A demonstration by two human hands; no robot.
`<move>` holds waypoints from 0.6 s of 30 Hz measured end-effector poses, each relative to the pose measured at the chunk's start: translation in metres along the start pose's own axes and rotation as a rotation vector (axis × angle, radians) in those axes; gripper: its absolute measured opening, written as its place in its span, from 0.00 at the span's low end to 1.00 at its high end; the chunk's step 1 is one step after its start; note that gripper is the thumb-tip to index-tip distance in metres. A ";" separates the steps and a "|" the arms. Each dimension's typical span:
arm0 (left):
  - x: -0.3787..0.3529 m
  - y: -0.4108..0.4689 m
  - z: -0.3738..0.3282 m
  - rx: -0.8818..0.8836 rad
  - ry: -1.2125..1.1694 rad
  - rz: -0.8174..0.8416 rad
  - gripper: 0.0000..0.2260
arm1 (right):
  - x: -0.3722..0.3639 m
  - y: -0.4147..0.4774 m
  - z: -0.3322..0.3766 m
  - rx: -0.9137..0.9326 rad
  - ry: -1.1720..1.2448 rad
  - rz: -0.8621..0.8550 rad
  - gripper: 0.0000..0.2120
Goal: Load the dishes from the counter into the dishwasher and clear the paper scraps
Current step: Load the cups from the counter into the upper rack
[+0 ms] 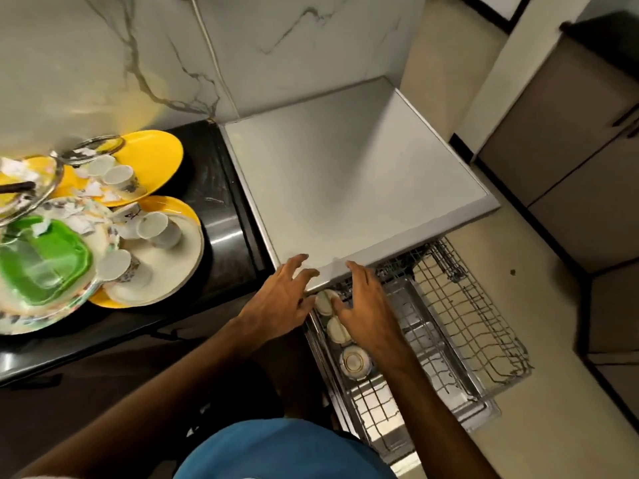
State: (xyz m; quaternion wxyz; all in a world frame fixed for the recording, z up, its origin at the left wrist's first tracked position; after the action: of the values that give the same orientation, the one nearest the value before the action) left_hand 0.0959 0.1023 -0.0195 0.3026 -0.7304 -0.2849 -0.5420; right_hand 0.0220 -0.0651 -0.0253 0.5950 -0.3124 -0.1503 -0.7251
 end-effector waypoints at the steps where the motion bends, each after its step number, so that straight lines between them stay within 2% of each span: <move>1: 0.006 -0.005 0.010 0.026 -0.007 -0.029 0.24 | -0.004 0.004 0.011 0.025 0.008 0.009 0.36; 12: 0.060 -0.063 0.113 0.286 -0.048 -0.170 0.24 | -0.079 0.038 0.111 0.188 0.048 0.198 0.35; 16: 0.081 -0.081 0.152 0.472 -0.004 -0.261 0.20 | -0.102 0.044 0.141 0.202 0.058 0.249 0.35; 18: 0.088 -0.093 0.180 0.591 0.045 -0.240 0.18 | -0.116 0.047 0.159 0.212 0.056 0.266 0.35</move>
State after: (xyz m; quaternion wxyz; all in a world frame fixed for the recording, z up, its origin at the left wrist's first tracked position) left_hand 0.1603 0.3060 0.0366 0.4418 -0.5599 -0.5074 -0.4835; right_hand 0.1221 0.1065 0.0146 0.7193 -0.2448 -0.1668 -0.6284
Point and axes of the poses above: each hand's wrist, its own y-axis towards the middle knuckle, its own x-axis out of the back of the hand, z = x × y, the point moved 4 cm from there along y, towards the middle knuckle, and after that the axes turned 11 degrees about y, right-handed, at the moved point
